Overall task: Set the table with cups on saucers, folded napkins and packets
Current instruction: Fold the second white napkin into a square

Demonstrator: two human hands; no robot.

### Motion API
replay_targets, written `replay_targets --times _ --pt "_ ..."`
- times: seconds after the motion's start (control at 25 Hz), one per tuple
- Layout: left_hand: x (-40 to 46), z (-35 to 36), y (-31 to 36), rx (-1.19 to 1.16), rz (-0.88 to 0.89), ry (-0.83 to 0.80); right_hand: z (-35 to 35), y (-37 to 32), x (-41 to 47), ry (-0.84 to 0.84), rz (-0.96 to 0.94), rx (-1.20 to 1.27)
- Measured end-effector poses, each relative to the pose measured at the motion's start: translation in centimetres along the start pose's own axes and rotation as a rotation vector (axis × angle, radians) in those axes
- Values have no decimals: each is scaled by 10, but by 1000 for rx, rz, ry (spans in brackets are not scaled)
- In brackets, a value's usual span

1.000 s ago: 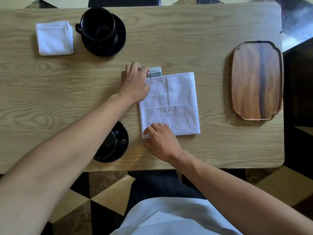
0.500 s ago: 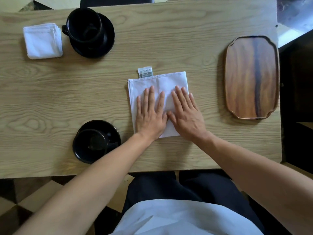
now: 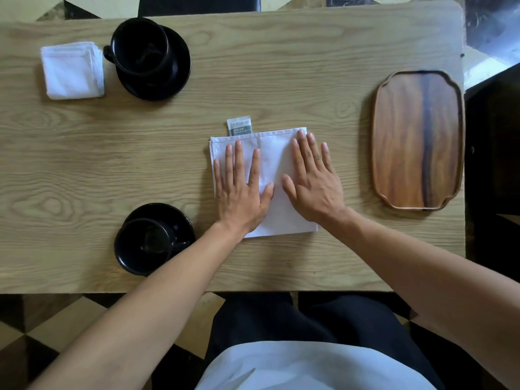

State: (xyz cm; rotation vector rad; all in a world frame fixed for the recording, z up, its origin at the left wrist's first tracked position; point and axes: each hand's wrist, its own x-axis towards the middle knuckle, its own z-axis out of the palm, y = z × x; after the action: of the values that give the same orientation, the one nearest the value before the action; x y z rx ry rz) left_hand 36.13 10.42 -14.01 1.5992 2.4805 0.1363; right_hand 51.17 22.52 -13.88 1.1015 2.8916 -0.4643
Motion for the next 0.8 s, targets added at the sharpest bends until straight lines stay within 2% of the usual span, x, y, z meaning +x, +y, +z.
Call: replay_targets --times 0.2,0.36,0.4,0.48,0.56,0.64,0.8 --pt "1 1 -2 44 -37 -86 3 15 6 -79 -7 -69" --pt "2 -14 -2 -75 -44 -56 -9 8 6 -60 66 13" --pt "1 -19 -3 -115 -105 -32 -14 5 5 -16 126 55" --pt "-4 -31 -7 -193 -362 9 -25 2 -2 56 258 117" --pt "-13 -41 -7 -276 -627 1 -33 -7 -10 32 359 203" --pt "-21 -46 -7 -353 -738 -20 -36 -16 -18 -32 482 302" --pt "-21 -56 -5 -454 -837 -47 -43 -28 -18 -107 691 510"
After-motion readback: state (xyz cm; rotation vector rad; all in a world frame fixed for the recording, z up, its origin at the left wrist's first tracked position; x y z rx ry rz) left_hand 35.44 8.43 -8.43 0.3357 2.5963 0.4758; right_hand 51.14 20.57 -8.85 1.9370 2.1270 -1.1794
